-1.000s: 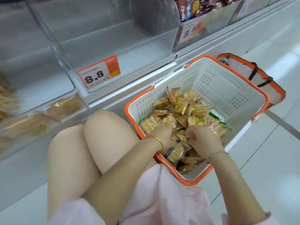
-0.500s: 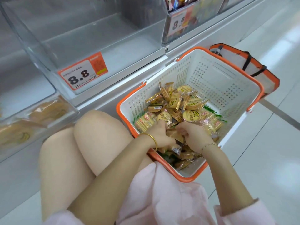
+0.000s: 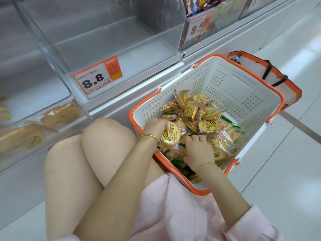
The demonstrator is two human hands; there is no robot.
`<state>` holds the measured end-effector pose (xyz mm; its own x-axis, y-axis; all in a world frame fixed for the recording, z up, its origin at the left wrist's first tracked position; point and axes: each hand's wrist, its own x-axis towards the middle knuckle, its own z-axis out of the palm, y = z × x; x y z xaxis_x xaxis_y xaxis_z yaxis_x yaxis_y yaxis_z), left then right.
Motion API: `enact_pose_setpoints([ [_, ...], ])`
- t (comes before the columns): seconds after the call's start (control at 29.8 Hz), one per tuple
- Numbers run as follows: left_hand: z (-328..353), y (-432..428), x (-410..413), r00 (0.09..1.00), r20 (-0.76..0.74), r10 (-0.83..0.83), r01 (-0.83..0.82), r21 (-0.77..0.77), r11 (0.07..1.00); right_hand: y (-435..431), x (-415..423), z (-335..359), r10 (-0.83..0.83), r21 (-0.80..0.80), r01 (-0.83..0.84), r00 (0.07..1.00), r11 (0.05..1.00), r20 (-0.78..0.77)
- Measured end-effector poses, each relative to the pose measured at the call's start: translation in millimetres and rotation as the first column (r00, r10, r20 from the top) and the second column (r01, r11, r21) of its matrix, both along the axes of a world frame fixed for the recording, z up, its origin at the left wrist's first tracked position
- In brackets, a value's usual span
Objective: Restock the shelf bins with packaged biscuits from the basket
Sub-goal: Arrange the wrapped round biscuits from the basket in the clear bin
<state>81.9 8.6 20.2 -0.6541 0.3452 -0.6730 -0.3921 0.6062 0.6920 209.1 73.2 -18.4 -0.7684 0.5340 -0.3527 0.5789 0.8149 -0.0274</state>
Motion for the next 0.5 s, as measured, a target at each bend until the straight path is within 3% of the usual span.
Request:
enact_pose_setpoints([
  [0.17,11.8,-16.7,-3.6,0.968,0.197,0.154,-0.2,0.244,0.949,17.1,1.8,23.4,-0.07,-0.099,0.046,0.965,0.994,-0.254],
  [0.23,25.9,-26.6,-10.7,0.968,0.211,0.138,-0.203,0.33,0.922,23.6,0.2,42.0,-0.215,-0.275,0.12,0.912,0.954,-0.349],
  [0.37,70.2,-53.4,-29.2,0.991,0.076,0.114,-0.136,0.458,0.879,21.7,-15.8,82.5,-0.552,-0.716,0.106,0.717,0.69,-0.425],
  [0.5,121.1,-90.3,-48.6,0.976,-0.211,0.063,0.037,0.437,0.899,2.0,-42.6,112.5,-0.69,-0.905,-0.023,0.639,0.425,-0.34],
])
